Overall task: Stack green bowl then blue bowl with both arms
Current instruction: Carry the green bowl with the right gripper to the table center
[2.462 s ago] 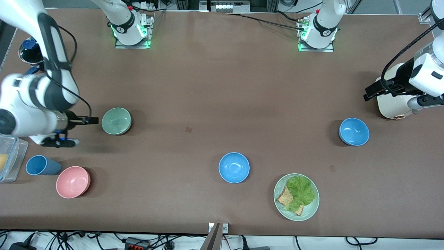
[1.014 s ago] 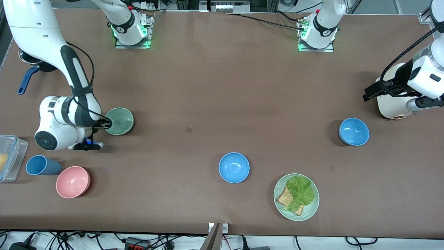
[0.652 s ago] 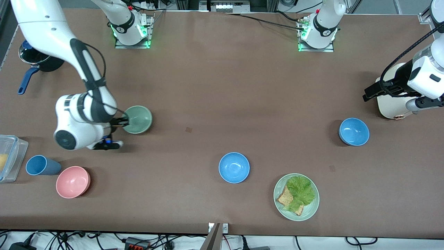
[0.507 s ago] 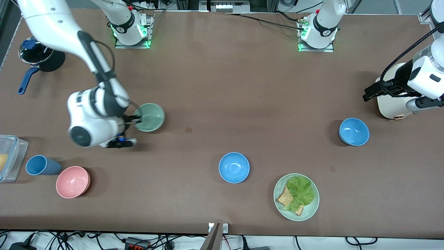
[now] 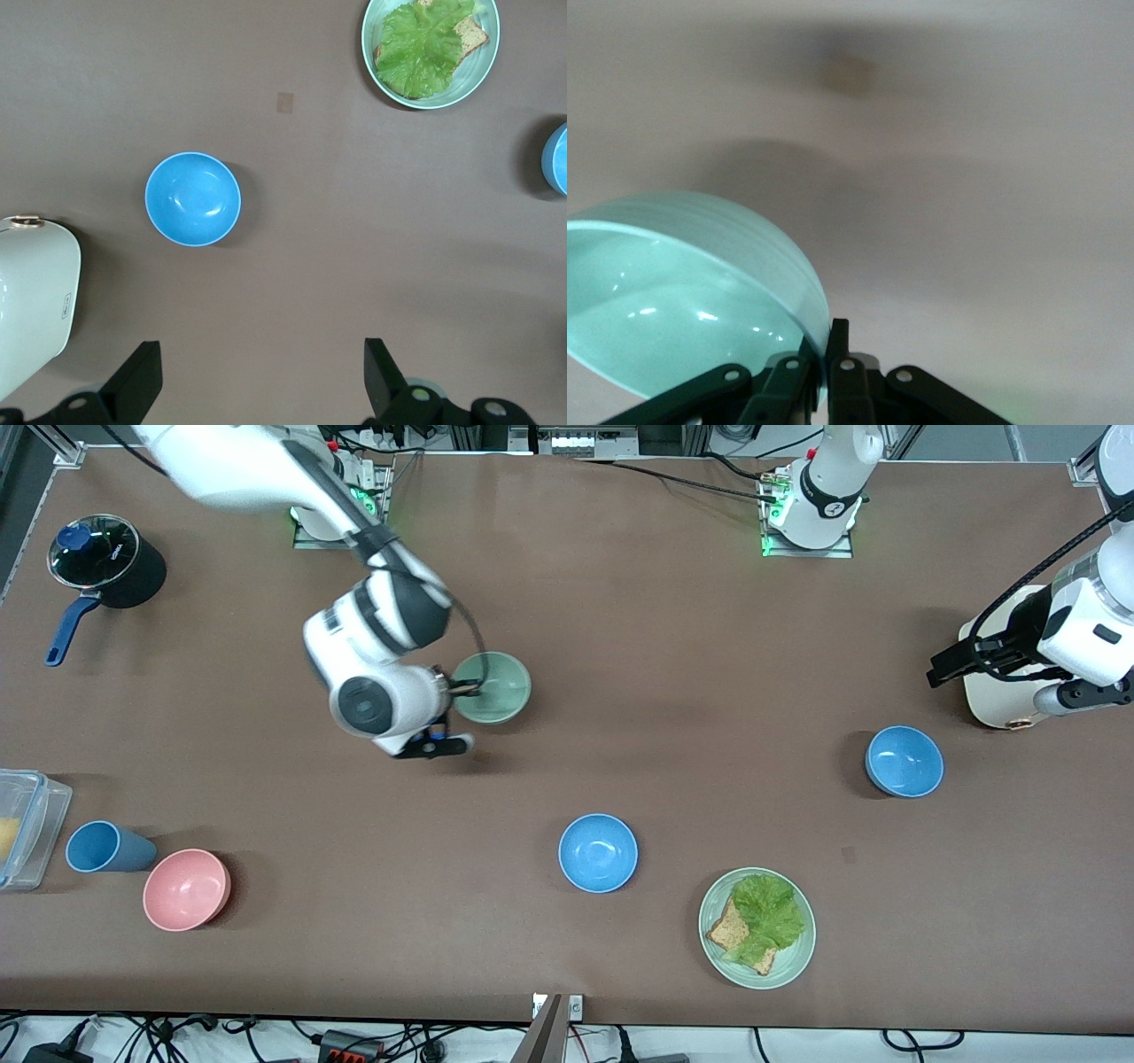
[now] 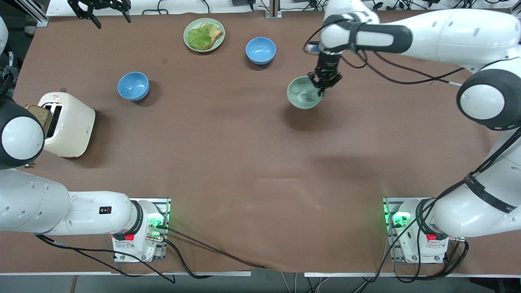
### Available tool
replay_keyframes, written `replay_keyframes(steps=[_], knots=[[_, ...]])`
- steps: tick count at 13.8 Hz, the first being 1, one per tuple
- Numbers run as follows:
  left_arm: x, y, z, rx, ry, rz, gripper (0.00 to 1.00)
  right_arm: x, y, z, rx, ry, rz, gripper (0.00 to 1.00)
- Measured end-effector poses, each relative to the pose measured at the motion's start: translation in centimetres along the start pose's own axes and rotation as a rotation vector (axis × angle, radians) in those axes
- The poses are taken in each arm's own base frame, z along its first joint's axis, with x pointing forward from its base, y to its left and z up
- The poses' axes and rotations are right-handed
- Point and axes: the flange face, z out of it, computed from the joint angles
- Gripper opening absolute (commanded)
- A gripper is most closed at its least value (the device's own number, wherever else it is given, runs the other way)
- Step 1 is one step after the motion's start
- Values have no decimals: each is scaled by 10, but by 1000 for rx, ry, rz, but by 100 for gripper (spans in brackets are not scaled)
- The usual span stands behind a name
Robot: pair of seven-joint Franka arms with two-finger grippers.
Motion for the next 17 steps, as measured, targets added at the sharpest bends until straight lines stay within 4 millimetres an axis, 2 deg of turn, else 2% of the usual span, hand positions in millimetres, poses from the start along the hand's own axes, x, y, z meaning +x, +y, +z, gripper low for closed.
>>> replay_keyframes(steps=[2,4,6,8,9,10,11,13,14,15,17], knots=[[1,2,4,2,-10,3,100,-13,-48,31,1,25,-19,0],[5,2,13,5,-27,2,100,-19,-77,65,1,23,-12,0],[9,2,23,8,-44,1,100,-16,-83,92,-1,3,-9,0],[15,1,37,12,-66,-2,100,-8,-75,105,-2,-12,7,1],[19,0,43,13,-75,-6,100,-6,-73,107,3,-15,13,59],[23,-3,50,15,-85,-11,100,-5,-72,106,9,-16,18,100],[26,-5,58,18,-97,-9,100,-3,-72,104,13,-11,38,100],[37,-11,75,42,-104,44,100,3,-71,89,33,14,106,100],[43,-14,83,57,-96,69,100,6,-72,69,44,30,123,100],[50,-18,90,62,-84,91,100,5,-73,39,43,38,130,100],[63,-34,105,59,-72,161,100,-3,-64,-43,19,66,139,100]])
